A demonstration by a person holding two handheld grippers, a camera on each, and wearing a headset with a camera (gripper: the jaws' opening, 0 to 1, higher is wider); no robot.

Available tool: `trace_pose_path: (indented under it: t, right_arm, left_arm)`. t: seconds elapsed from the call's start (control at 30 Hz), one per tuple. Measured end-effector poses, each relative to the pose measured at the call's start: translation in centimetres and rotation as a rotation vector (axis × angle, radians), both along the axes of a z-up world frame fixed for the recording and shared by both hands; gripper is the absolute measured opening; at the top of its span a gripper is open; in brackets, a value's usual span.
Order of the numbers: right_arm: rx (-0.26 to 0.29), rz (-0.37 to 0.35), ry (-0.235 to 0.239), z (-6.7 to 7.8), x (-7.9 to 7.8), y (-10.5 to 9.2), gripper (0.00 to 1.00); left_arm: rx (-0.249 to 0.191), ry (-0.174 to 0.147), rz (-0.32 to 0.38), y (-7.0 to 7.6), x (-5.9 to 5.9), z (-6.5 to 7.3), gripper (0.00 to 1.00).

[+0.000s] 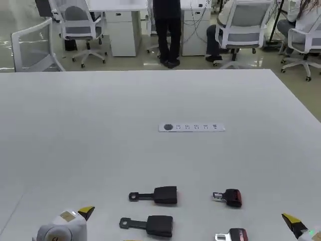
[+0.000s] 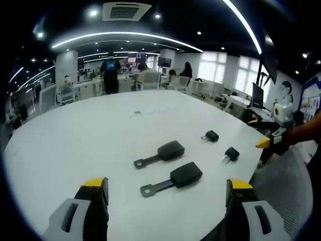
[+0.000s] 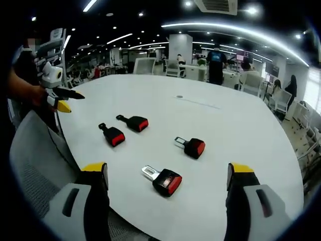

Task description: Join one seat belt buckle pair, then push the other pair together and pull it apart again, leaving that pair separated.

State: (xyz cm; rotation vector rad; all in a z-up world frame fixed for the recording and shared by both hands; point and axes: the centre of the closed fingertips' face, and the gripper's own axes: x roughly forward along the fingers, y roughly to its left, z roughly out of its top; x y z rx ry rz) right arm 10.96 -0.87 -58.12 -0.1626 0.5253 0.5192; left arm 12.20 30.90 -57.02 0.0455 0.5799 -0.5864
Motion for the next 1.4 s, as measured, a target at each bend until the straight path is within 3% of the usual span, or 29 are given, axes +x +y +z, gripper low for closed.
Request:
trace_pose_path:
  t: [0.43, 0.97, 1.4]
  right_arm:
    - [-0.006, 0.031, 0.015, -0.7, 1.0, 0.3, 0.98]
    - [0.005, 0.036, 0.026, -1.0, 2.1, 0.6, 0.97]
    - [0.007, 0.018, 0.016, -0.5, 1.7, -0.1, 0.97]
  left_arm:
    - [0.003, 0.016, -0.012, -0.9, 0.3, -0.4, 0.99]
    - [0.004, 0.024, -0.015, -1.1, 1.8, -0.8, 0.99]
    - [0.012, 0.010, -0.005, -0.5, 1.2, 0.0, 0.99]
